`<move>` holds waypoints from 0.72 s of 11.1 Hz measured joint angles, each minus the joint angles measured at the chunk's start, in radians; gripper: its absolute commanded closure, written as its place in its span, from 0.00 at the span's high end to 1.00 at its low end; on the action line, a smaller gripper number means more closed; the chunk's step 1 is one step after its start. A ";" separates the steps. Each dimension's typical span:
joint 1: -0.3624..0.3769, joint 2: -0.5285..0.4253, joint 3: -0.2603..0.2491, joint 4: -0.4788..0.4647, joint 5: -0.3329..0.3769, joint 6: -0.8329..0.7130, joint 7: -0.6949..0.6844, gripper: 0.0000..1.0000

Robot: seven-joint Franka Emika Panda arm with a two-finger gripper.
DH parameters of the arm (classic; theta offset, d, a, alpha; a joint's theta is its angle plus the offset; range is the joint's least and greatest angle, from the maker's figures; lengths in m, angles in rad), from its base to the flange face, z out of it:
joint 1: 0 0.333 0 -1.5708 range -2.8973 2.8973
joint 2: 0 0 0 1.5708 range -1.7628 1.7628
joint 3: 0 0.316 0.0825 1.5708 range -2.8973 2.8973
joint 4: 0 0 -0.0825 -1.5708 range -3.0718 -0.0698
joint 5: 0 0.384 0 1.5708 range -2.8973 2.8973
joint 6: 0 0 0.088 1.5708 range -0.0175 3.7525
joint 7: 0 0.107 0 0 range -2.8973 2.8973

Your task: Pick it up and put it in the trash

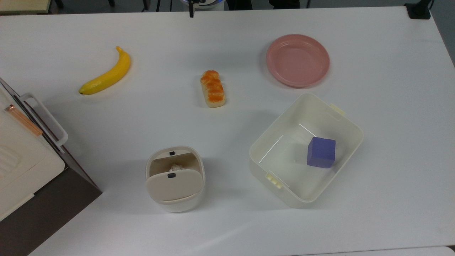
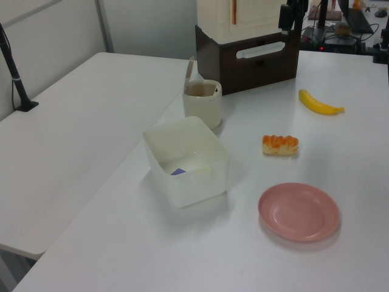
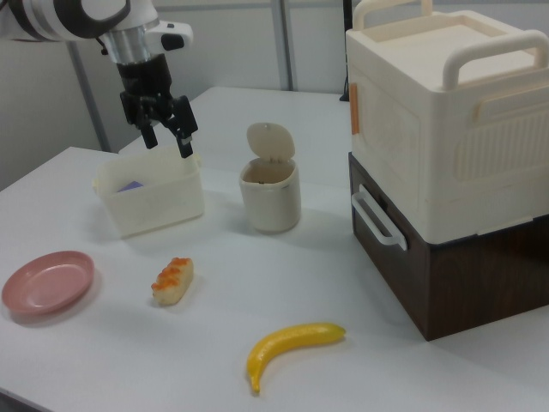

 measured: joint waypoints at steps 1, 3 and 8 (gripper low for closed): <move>0.002 0.001 0.001 -0.007 0.000 0.002 0.001 1.00; 0.002 0.000 0.001 -0.016 0.000 0.031 0.001 1.00; 0.001 0.002 0.000 -0.052 0.000 0.078 0.001 1.00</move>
